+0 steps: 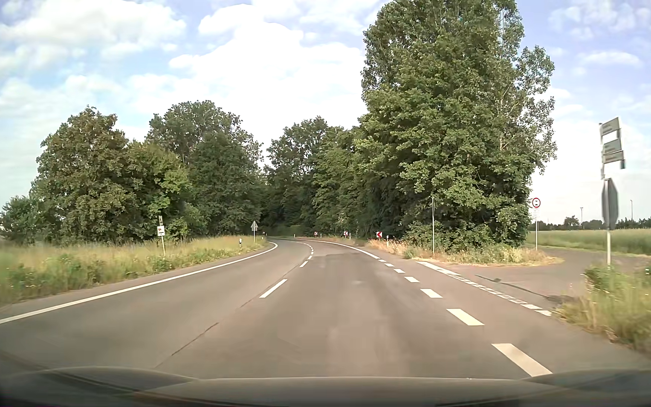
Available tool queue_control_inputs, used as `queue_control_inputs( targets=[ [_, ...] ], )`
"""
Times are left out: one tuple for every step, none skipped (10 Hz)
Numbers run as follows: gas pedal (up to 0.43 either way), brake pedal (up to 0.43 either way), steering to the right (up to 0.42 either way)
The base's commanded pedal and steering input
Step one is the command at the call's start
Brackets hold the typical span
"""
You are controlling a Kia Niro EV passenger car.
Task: Follow the waypoints while adhering to traffic rules and regulations
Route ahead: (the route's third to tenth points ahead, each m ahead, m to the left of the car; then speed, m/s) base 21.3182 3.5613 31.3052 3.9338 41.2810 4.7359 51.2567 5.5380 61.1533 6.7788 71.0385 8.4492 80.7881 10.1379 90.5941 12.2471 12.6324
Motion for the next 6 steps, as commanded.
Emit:
queue_control_inputs(
  targets=[
    [0.02,0.024,-0.003],
    [0.02,0.03,-0.003],
    [0.02,0.03,-0.003],
    [0.02,0.024,-0.003],
    [0.02,0.024,-0.003],
    [0.02,0.024,-0.003]
  ],
)
